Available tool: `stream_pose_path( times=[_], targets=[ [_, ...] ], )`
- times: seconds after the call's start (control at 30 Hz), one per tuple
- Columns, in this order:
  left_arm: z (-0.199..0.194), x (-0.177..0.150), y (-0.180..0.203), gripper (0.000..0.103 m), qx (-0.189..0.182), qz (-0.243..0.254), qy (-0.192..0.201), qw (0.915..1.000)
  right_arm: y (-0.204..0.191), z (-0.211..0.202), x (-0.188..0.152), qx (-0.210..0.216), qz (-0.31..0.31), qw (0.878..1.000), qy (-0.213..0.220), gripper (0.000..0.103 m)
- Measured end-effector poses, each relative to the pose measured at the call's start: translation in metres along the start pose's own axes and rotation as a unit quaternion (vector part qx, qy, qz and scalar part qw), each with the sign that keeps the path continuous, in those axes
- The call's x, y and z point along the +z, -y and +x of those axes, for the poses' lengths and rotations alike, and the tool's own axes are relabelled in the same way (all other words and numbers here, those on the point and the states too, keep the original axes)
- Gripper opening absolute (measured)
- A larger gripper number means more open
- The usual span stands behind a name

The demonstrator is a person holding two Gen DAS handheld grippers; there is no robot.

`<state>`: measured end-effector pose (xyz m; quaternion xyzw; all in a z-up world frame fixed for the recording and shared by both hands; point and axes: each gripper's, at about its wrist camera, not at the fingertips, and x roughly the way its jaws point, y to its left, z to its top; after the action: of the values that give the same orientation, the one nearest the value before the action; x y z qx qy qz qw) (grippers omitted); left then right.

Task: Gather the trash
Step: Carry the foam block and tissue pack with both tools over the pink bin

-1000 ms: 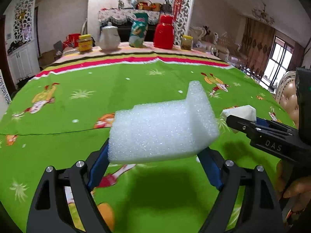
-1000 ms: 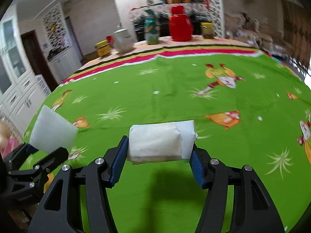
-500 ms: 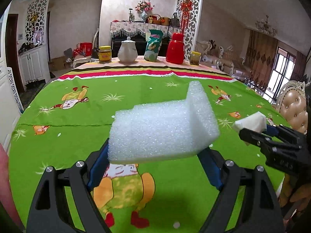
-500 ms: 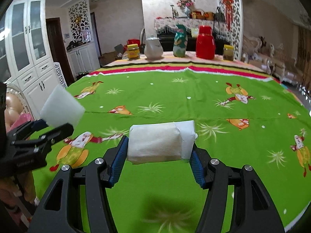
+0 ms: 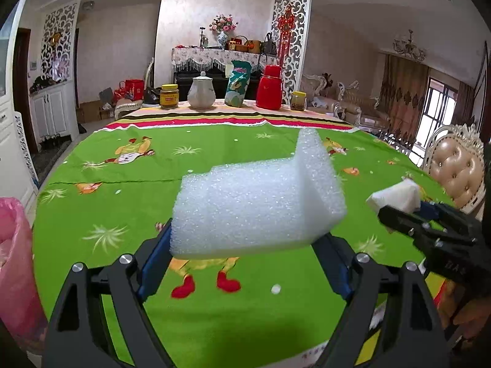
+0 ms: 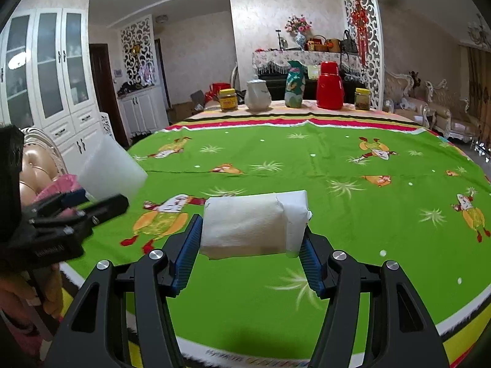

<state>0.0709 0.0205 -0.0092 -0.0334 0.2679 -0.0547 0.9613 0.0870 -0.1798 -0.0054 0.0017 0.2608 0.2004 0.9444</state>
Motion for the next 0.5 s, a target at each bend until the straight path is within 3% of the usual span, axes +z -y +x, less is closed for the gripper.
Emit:
stream_pose_path(
  times=[0.27, 0.5],
  targets=[
    [-0.02, -0.03, -0.005, 0.082, 0.0, 0.002, -0.004, 1.0, -0.02, -0.014, -0.018, 0.019, 0.007, 1.0, 0.004, 0.058],
    [-0.041, -0.03, -0.019, 0.082, 0.005, -0.009, 0.016, 0.9998, -0.048, -0.014, -0.02, 0.035, -0.023, 0.999, 0.004, 0.058]
  ],
)
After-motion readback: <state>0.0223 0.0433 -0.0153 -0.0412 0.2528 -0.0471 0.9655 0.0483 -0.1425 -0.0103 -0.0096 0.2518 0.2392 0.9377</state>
